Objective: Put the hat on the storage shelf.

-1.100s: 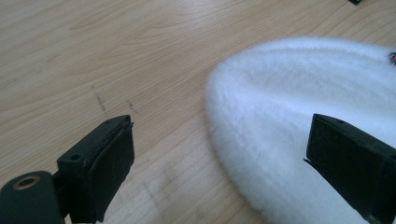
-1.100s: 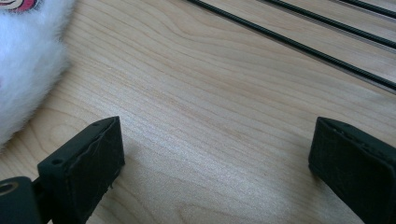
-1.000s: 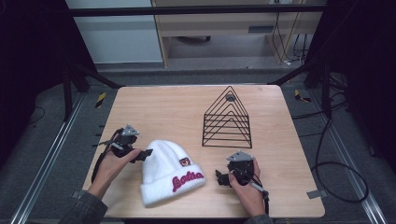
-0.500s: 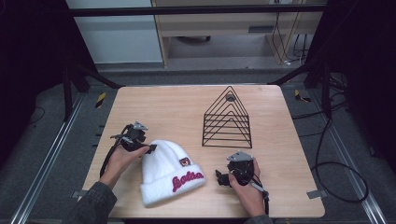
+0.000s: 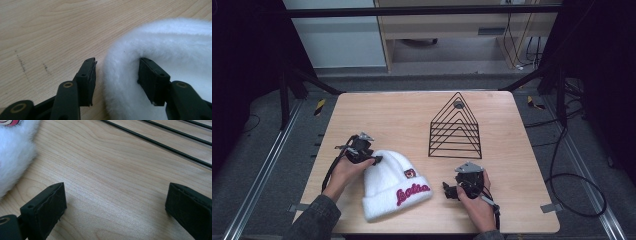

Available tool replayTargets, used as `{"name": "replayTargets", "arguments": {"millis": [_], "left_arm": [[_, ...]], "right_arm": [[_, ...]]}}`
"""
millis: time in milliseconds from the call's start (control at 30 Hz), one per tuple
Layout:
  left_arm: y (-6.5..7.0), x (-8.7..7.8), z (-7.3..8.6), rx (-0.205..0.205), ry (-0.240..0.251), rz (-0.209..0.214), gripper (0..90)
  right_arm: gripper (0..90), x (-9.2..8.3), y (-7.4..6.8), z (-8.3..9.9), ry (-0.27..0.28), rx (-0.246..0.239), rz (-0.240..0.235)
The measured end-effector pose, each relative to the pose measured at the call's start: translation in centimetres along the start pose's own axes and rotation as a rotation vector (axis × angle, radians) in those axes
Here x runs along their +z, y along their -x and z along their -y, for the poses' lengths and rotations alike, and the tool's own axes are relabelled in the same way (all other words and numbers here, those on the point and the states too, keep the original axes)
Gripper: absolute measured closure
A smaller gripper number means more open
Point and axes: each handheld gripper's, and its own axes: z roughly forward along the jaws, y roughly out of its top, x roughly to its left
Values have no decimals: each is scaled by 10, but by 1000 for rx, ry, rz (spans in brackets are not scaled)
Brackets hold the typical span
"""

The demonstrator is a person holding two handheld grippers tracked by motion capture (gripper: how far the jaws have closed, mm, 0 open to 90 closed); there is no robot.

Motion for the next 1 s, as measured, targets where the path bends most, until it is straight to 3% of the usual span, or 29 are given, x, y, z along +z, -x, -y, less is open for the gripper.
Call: {"name": "replayTargets", "arguments": {"millis": [67, 133, 267, 567, 767, 1000], "left_arm": [[2, 0, 0, -12, -2, 22, 551], [4, 1, 0, -2, -8, 16, 586], [4, 4, 1, -25, -2, 35, 647], [8, -1, 3, 3, 6, 44, 811], [12, -11, 3, 34, 39, 18, 837], [25, -33, -5, 75, 117, 4, 841]], "right_arm": [[36, 0, 0, 0, 0, 0, 0], [36, 0, 0, 0, 0, 0, 0], [36, 0, 0, 0, -1, 0, 1], [36, 0, 0, 0, -1, 0, 1], [36, 0, 0, 0, 0, 0, 0], [36, 0, 0, 0, 0, 0, 0]]}}
